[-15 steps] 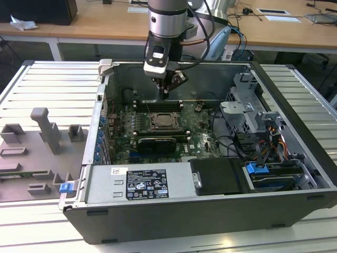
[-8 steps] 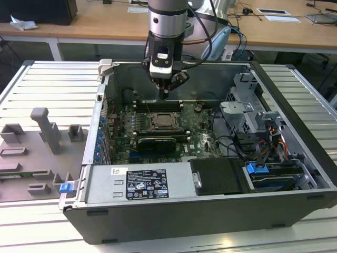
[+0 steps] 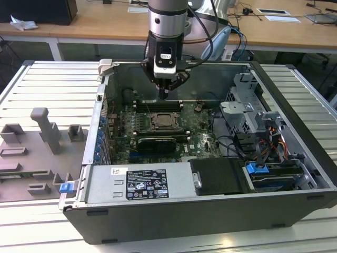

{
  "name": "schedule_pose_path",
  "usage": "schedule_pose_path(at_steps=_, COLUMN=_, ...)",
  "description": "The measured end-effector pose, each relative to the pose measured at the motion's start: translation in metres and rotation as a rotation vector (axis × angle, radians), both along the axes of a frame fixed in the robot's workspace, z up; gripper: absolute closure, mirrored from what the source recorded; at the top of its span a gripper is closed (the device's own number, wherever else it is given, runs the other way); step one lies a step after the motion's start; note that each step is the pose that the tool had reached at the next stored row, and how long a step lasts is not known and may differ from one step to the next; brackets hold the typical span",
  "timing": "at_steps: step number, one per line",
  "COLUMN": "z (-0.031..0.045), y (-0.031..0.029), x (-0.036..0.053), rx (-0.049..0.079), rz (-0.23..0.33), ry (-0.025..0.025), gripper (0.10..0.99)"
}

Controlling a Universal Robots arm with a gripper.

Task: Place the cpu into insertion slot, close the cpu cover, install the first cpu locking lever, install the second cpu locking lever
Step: 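Install the first cpu locking lever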

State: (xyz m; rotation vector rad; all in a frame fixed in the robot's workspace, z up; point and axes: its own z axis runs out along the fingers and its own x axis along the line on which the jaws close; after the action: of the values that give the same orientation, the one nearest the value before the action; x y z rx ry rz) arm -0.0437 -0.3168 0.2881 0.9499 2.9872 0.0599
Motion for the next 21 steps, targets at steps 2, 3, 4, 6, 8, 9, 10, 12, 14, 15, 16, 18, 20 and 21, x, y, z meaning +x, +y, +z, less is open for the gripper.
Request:
schedule_pose_path(at_steps=2, z=0.0000, y=0.0000, x=0.0000, rx=0.000, rz=0.021, ry=0.0000, gripper=0.980)
schedule_pose_path(at_steps=3, z=0.0000, y=0.0000, x=0.0000, rx=0.000, rz=0.029, ry=0.0000, gripper=0.980)
schedule_pose_path(at_steps=4, z=0.0000, y=0.0000, x=0.0000, rx=0.000, rz=0.038, ry=0.0000, gripper=0.980)
schedule_pose_path(at_steps=6, z=0.0000, y=0.0000, x=0.0000, rx=0.000, rz=0.071, ry=0.0000, gripper=0.980)
schedule_pose_path(at_steps=8, z=0.0000, y=0.0000, x=0.0000, rx=0.000, rz=0.100, ry=0.0000, gripper=0.980)
schedule_pose_path(at_steps=9, z=0.0000, y=0.0000, x=0.0000, rx=0.000, rz=0.109, ry=0.0000, gripper=0.980)
schedule_pose_path(at_steps=10, z=0.0000, y=0.0000, x=0.0000, rx=0.000, rz=0.126, ry=0.0000, gripper=0.980)
schedule_pose_path(at_steps=12, z=0.0000, y=0.0000, x=0.0000, rx=0.000, rz=0.148, ry=0.0001, gripper=0.980)
schedule_pose_path(at_steps=14, z=0.0000, y=0.0000, x=0.0000, rx=0.000, rz=0.175, ry=0.0001, gripper=0.980)
schedule_pose_path(at_steps=15, z=0.0000, y=0.0000, x=0.0000, rx=0.000, rz=0.188, ry=0.0001, gripper=0.980)
schedule_pose_path(at_steps=16, z=0.0000, y=0.0000, x=0.0000, rx=0.000, rz=0.197, ry=0.0001, gripper=0.980)
schedule_pose_path(at_steps=18, z=0.0000, y=0.0000, x=0.0000, rx=0.000, rz=0.236, ry=0.0001, gripper=0.980)
schedule_pose_path(at_steps=20, z=0.0000, y=0.0000, x=0.0000, rx=0.000, rz=0.254, ry=0.0001, gripper=0.980)
schedule_pose_path(at_steps=21, z=0.0000, y=0.0000, x=0.0000, rx=0.000, rz=0.267, ry=0.0000, gripper=0.980)
